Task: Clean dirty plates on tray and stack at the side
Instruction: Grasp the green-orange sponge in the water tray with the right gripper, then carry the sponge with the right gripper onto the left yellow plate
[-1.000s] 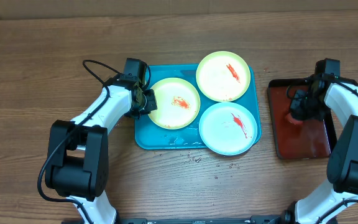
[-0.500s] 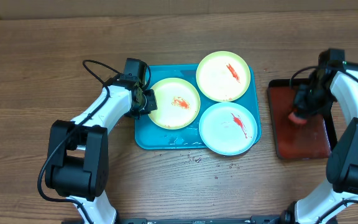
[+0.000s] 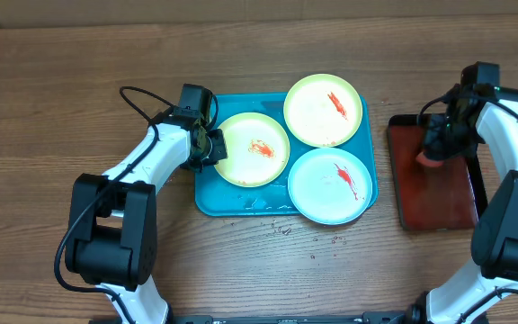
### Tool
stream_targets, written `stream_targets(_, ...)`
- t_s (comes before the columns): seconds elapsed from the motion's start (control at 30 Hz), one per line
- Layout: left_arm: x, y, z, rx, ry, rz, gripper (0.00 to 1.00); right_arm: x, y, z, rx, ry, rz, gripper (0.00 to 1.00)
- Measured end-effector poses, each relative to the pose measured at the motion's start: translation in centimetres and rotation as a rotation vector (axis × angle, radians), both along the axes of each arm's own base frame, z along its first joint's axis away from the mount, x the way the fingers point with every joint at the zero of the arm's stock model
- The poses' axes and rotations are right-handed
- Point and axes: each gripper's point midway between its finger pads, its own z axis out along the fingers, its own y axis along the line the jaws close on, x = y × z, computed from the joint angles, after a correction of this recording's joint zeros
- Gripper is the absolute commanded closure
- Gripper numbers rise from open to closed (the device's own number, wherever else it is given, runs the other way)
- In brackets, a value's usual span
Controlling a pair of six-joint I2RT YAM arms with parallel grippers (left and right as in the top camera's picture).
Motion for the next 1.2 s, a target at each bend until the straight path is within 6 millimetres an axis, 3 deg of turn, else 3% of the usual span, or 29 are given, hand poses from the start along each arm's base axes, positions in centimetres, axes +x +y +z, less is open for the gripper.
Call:
stream_targets(0.27,0.1,0.0,0.0,0.0,-0.003,0.0,0.96,-1.9,0.7,-4.2,0.009,0.014,0.033,0.96)
stream_targets(0.77,0.1,0.0,0.0,-0.001,-0.003,0.0,0.96,-1.9,0.9,-5.1,-0.002,-0.104,0.019,0.96)
stream_targets(1.0,0.1,0.0,0.0,-0.001,-0.003,0.0,0.96,-3.2,2.1,-4.0,0.08,0.028,0.019,0.96)
stream_targets(1.1,0.1,0.0,0.0,0.0,-0.003,-0.002,0.96,-2.7,2.2,-2.1,0.103,0.068,0.015,0.96)
stream_targets(1.2,0.1,0.0,0.0,0.002,-0.004,-0.012,0.96,-1.0,2.0,1.1,0.106,0.04,0.017,0.96)
